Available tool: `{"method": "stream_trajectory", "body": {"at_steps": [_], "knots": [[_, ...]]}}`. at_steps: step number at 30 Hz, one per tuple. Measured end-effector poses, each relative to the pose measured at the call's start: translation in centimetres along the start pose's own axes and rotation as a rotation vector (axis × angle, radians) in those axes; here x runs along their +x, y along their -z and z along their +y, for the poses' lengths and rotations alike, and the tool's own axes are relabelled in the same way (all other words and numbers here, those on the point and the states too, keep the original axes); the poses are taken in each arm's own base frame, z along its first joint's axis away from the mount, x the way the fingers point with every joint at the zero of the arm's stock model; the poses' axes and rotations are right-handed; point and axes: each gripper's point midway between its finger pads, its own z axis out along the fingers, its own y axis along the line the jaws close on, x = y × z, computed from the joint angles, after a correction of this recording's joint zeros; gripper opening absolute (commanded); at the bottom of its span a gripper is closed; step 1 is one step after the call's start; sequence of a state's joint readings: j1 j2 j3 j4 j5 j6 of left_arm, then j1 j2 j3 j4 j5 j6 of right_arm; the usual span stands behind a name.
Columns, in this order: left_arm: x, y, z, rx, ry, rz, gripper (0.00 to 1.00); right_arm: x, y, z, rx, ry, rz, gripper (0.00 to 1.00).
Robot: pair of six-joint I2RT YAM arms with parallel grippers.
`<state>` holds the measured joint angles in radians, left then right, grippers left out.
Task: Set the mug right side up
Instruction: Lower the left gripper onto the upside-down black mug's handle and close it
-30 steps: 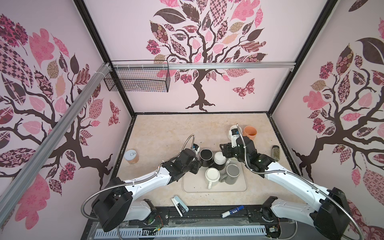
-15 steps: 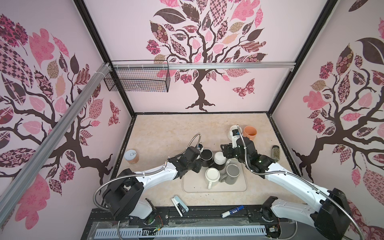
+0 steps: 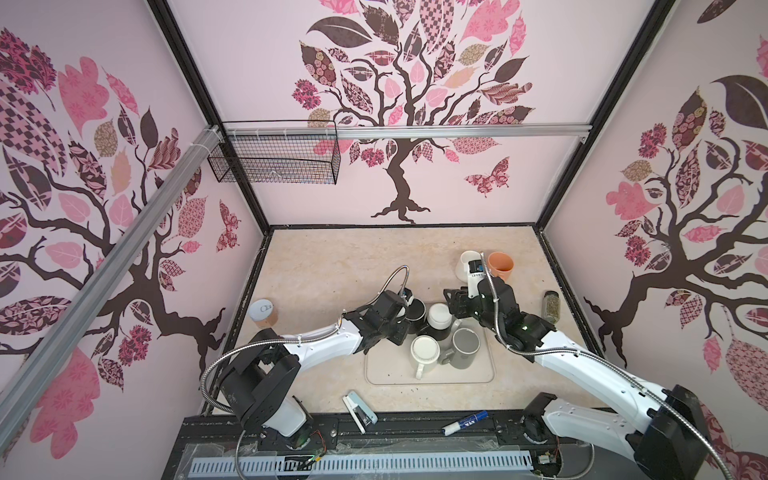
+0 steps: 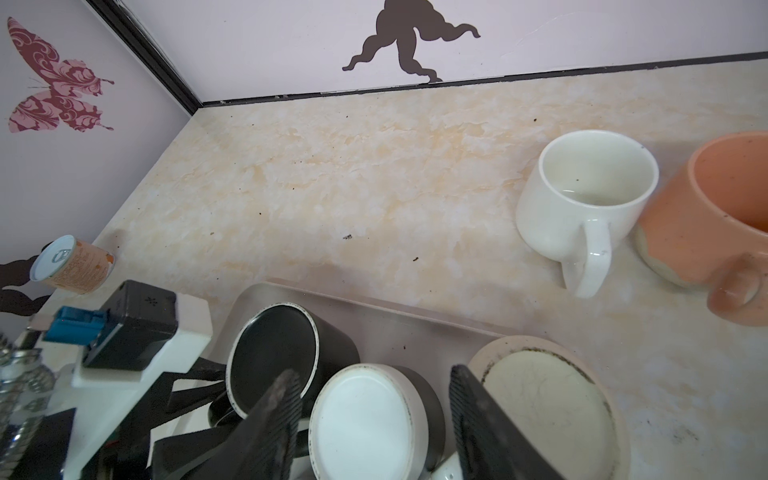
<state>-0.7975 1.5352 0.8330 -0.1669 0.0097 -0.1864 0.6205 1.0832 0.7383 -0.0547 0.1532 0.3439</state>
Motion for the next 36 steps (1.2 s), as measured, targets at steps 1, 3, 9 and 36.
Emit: {"method": "stream_trajectory", "body": {"at_steps": [1,3,9,36], "knots": [[-0.1,0.0,0.0,0.000,-0.001,-0.002,0.45,0.0,0.0,0.0,0.000,0.000,0.000,0.61],[-0.3,0.1,-0.1,0.001,-0.003,-0.006,0.44,0.0,0.0,0.0,0.000,0.000,-0.001,0.61],[-0.5,0.1,-0.1,0.004,-0.004,-0.006,0.40,-0.2,0.1,0.1,-0.004,-0.002,-0.010,0.61],[-0.6,-0.6,0.9,-0.068,-0.024,0.019,0.08,-0.4,0.5,0.9,-0.057,-0.006,-0.024,0.62]]}}
